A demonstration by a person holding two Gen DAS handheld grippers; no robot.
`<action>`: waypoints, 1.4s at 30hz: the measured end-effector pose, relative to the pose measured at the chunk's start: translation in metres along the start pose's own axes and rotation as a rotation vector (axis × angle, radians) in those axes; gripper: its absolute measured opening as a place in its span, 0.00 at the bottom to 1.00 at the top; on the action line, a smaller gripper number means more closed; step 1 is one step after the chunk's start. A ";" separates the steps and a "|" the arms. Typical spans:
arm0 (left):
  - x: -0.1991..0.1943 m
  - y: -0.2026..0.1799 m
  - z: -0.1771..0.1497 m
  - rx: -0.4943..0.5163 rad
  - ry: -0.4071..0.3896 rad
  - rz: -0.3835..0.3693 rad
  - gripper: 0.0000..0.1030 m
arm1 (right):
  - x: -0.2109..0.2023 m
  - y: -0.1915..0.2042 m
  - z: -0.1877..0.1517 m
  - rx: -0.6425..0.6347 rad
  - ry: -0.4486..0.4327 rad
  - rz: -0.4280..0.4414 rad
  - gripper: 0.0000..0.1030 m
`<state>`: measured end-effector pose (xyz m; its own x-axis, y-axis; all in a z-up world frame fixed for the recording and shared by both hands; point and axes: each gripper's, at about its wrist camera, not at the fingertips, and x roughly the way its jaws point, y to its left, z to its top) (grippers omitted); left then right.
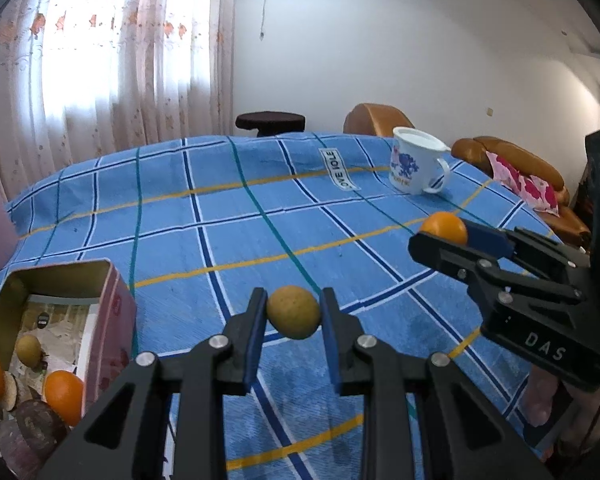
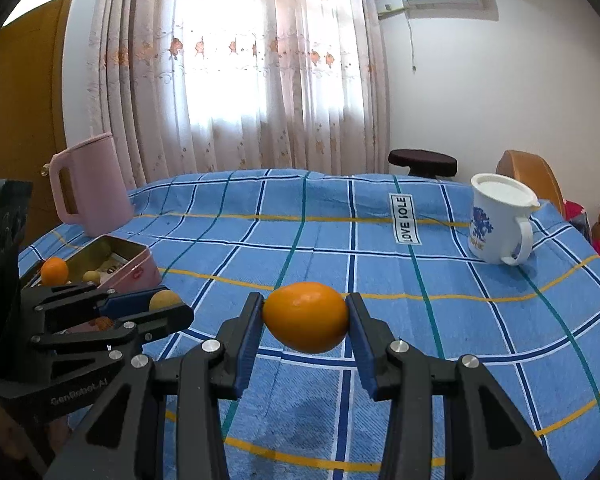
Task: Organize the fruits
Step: 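Lift the yellow fruit and orange above the table with both tools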
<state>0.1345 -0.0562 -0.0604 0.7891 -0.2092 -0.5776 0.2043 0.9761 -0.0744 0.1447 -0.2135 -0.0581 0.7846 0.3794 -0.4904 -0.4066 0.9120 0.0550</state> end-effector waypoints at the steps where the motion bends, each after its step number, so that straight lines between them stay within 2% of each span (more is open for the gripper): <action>1: -0.001 -0.001 0.000 0.004 -0.007 0.002 0.27 | -0.001 0.000 0.000 -0.003 -0.006 0.003 0.42; 20: -0.022 -0.005 -0.003 0.021 -0.124 0.048 0.27 | -0.022 0.009 -0.002 -0.048 -0.121 0.031 0.42; 42: -0.039 -0.006 -0.007 0.027 -0.210 0.077 0.27 | -0.031 0.013 -0.006 -0.074 -0.168 0.015 0.42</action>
<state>0.0987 -0.0534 -0.0436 0.9056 -0.1449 -0.3987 0.1523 0.9882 -0.0132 0.1122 -0.2139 -0.0470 0.8427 0.4195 -0.3375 -0.4475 0.8942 -0.0059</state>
